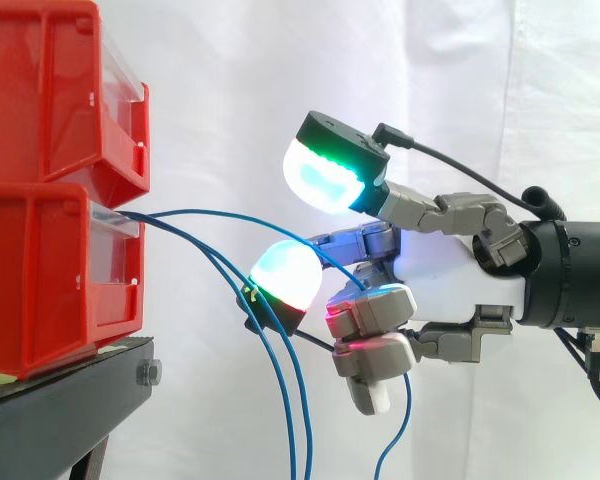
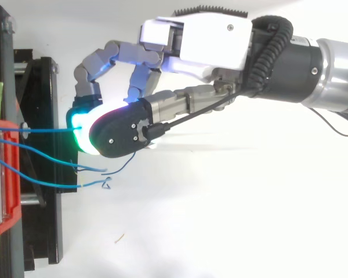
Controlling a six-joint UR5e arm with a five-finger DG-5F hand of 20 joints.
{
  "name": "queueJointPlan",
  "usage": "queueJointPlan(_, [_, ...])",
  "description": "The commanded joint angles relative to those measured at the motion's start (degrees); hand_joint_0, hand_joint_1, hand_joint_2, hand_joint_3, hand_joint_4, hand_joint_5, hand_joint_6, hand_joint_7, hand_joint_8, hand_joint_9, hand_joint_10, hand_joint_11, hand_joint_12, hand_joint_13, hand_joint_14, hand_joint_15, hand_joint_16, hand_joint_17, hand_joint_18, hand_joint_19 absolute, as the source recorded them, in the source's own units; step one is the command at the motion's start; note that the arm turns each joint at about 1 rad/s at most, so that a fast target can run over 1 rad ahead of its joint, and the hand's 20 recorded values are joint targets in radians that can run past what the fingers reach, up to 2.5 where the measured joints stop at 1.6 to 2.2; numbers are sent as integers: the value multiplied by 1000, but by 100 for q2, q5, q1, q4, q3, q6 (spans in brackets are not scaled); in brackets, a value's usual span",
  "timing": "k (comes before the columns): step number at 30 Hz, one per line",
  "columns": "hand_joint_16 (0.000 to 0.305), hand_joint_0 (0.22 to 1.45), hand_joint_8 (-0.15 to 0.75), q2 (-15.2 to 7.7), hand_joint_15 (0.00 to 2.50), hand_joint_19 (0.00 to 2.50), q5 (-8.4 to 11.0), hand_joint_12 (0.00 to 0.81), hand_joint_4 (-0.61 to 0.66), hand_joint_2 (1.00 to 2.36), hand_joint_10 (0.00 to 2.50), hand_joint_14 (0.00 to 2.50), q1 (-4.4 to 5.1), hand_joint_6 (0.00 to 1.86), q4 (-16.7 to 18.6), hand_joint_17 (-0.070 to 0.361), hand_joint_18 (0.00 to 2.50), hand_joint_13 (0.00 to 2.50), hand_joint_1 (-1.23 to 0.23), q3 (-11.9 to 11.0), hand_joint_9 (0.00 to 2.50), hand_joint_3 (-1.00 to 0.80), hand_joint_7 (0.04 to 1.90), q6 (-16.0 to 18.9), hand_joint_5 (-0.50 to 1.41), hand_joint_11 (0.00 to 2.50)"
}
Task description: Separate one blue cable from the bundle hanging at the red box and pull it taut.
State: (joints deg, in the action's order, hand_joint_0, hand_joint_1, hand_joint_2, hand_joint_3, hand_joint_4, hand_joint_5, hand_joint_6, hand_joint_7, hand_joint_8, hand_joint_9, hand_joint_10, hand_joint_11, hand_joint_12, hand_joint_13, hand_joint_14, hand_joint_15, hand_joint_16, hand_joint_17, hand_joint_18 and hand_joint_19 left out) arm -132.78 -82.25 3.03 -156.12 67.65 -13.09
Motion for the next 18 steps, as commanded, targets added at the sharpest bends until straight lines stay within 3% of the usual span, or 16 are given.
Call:
queueJointPlan(1, [49, 531, 346, -38, 1434, 727, 122, 372, 147, 1000, 26, 10, 5, 796, 3, 111, 1123, 1382, -459, 3, 1320, -500, 1074, -18, -130, 1691])
queueJointPlan(4, [49, 536, 344, -108, 1584, 737, 227, 371, 147, 1000, 284, 2, 5, 796, 3, 110, 1125, 1432, -474, 3, 1275, -500, 1066, -18, -129, 1635])
queueJointPlan(6, [48, 545, 338, -134, 1588, 760, 254, 361, 146, 1000, 475, 128, 5, 798, 3, 109, 1126, 1430, -479, 3, 1251, -500, 1076, -10, -129, 1596])
queueJointPlan(9, [48, 555, 328, -134, 1515, 793, 263, 356, 141, 1000, 657, 566, 31, 802, 47, 107, 1131, 1367, -478, 3, 1220, -500, 1076, -27, -129, 1594])
queueJointPlan(10, [47, 555, 332, -134, 1533, 792, 280, 354, 142, 1000, 679, 575, 31, 802, 65, 107, 1137, 1362, -478, -6, 1213, -500, 1076, -27, -129, 1611])
queueJointPlan(12, [47, 557, 329, -134, 1469, 830, 289, 355, 143, 1000, 837, 952, 31, 802, 65, 106, 1153, 1291, -478, 3, 1182, -500, 1084, -27, -129, 1582])
queueJointPlan(18, [47, 558, 333, -214, 1420, 847, 342, 357, 146, 1000, 1038, 1164, 23, 805, 73, 106, 1161, 1249, -476, 3, 1145, -500, 1075, -1, -130, 1492])
